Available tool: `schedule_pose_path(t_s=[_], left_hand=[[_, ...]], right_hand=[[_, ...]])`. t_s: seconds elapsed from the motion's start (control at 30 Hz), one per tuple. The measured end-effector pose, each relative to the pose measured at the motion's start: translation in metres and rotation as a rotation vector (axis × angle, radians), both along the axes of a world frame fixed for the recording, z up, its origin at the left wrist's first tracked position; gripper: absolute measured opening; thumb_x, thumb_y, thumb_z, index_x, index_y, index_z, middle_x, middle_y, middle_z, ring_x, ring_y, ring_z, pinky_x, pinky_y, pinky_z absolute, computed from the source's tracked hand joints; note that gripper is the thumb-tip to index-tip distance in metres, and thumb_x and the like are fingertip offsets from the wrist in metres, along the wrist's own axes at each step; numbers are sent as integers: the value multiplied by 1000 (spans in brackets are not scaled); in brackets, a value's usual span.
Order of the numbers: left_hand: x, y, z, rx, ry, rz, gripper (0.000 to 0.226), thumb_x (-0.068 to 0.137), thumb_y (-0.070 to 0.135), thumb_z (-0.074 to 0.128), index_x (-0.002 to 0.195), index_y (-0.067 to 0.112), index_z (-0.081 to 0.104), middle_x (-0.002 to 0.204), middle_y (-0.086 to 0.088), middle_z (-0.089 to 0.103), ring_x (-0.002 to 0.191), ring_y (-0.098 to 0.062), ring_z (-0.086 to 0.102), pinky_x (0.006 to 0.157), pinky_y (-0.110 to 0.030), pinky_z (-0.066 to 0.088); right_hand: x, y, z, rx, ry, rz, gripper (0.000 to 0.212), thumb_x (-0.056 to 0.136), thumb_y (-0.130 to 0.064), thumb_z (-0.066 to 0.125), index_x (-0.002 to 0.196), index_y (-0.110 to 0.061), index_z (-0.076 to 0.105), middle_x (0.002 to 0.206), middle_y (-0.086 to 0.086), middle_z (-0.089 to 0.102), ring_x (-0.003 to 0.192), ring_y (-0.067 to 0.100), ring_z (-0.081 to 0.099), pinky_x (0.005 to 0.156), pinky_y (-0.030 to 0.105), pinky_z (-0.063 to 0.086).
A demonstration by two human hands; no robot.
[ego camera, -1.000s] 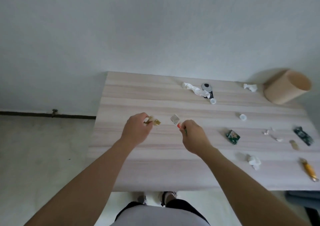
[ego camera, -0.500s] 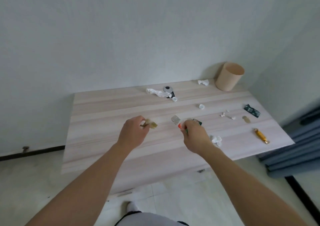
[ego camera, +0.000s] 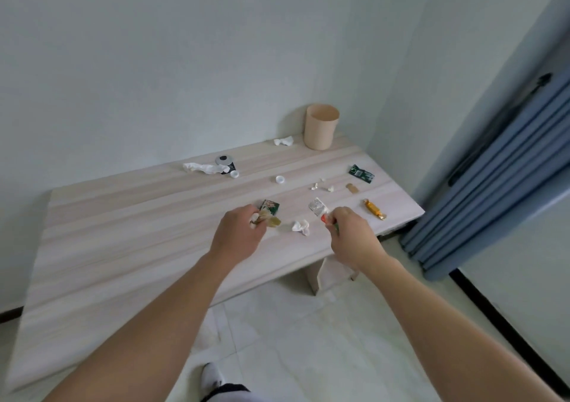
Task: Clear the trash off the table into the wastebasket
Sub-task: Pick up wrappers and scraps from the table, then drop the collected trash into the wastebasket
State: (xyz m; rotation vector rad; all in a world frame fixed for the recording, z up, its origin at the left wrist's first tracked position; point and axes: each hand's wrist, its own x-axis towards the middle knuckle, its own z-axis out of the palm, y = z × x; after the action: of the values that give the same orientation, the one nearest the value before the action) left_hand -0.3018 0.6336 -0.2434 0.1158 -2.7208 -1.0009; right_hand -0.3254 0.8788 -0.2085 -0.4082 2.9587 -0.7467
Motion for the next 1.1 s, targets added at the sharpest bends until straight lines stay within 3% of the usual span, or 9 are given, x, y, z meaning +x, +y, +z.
schedule_pose_path(t_s=[0.17, 0.4, 0.6, 0.77, 0.97, 1.1], left_hand=[[-16, 48, 11, -4, 35, -58, 12, 81, 25, 65, 86, 14, 65, 78, 0, 68, 71, -22, 61, 64, -35, 51], [-68, 84, 10, 12, 28, -71, 15, 81, 29, 66, 86, 15, 65, 83, 0, 70, 78, -24, 63, 68, -34, 52], [-132, 108, -12, 53, -18, -56, 14, 81, 31, 65, 78, 18, 60, 71, 3, 63, 68, -22, 59, 60, -33, 49], [-202, 116, -9, 68, 27, -47, 14, 82, 28, 65, 79, 14, 61, 74, 1, 64, 68, -23, 56, 59, -32, 44], [-278, 128, 3, 78, 12, -37, 16, 82, 27, 63, 76, 13, 58, 74, -2, 64, 69, -26, 57, 58, -33, 45], [-313, 127, 13, 44, 9, -43, 22, 82, 27, 63, 70, 13, 50, 67, 0, 58, 64, -27, 53, 53, -32, 37]], right_hand=[[-6, 51, 5, -7, 47, -49, 9, 96, -14, 48, 88, -14, 52, 91, 0, 52, 76, 22, 52, 66, 31, 35], [-41, 96, 0, -34, 59, -113, 8, 95, -13, 49, 89, -12, 54, 99, 7, 59, 86, 29, 56, 75, 40, 45], [-108, 119, -3, 50, 46, -113, 11, 95, -16, 49, 84, -18, 48, 93, 3, 54, 81, 30, 55, 69, 35, 41], [-179, 128, 5, 121, 22, -76, 6, 93, -17, 48, 87, -19, 50, 103, 4, 58, 87, 29, 58, 77, 39, 48], [-252, 144, 10, 118, 29, -95, 14, 98, -19, 42, 87, -21, 50, 94, -2, 53, 79, 17, 52, 68, 28, 41], [-288, 151, 13, 108, 12, -96, 13, 99, -20, 42, 91, -20, 52, 94, -2, 53, 77, 15, 51, 67, 26, 40]])
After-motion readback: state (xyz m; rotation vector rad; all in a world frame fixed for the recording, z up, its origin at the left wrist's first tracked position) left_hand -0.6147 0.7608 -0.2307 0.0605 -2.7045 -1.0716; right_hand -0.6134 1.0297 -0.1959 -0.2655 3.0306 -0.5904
